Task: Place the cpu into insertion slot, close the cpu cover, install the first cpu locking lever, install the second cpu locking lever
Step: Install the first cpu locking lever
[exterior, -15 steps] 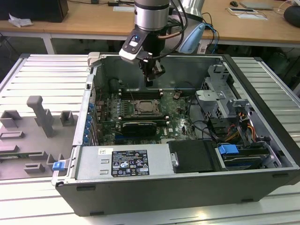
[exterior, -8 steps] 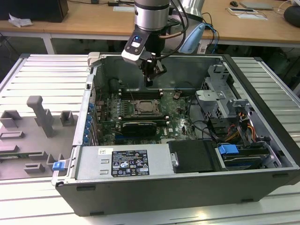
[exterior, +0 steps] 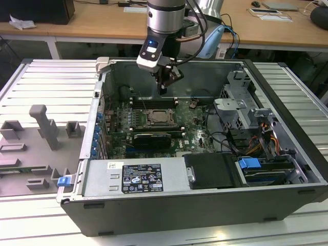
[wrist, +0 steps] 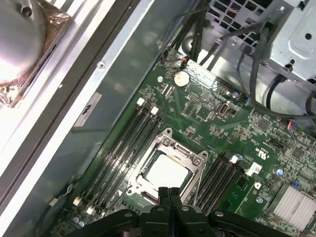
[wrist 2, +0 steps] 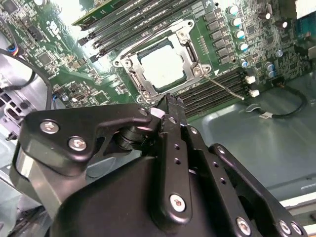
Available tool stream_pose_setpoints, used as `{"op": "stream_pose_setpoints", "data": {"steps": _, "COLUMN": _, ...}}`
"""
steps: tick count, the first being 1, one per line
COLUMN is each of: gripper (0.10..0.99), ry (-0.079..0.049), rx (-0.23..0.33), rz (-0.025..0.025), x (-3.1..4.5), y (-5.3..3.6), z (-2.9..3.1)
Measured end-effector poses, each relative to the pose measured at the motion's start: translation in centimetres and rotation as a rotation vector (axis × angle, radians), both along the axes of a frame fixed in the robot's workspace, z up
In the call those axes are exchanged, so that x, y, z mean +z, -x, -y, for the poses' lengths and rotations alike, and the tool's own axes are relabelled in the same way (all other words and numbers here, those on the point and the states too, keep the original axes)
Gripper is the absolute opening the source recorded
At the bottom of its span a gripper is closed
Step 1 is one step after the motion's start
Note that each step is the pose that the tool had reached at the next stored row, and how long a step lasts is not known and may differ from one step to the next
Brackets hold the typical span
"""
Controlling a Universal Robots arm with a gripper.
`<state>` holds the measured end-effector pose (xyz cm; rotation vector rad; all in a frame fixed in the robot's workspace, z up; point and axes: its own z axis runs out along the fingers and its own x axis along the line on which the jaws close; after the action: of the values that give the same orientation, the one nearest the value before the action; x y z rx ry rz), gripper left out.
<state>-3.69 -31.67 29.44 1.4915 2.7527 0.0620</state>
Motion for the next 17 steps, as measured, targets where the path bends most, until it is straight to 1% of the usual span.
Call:
{"op": "stream_pose_setpoints", "data": {"steps": 5, "gripper": 0.106, "ry": 0.0, "rx": 0.054, "rz": 0.0, "x": 0.0, "y": 0.0, "z": 0.0}}
{"op": "stream_pose_setpoints", "data": {"steps": 6, "gripper": 0.106, "ry": 0.0, "rx": 0.073, "rz": 0.0, "x": 0.0, "y": 0.0, "z": 0.0}}
{"op": "stream_pose_setpoints", "data": {"steps": 11, "gripper": 0.106, "ry": 0.0, "rx": 0.116, "rz": 0.0001, "x": 0.0, "y": 0.0, "z": 0.0}}
{"op": "stream_pose_setpoints", "data": {"steps": 15, "gripper": 0.106, "ry": 0.0, "rx": 0.165, "rz": 0.0001, "x": 0.0, "y": 0.0, "z": 0.0}}
{"op": "stream_pose_setpoints", "data": {"steps": 17, "gripper": 0.106, "ry": 0.0, "rx": 0.177, "rz": 0.0001, "x": 0.0, "y": 0.0, "z": 0.0}}
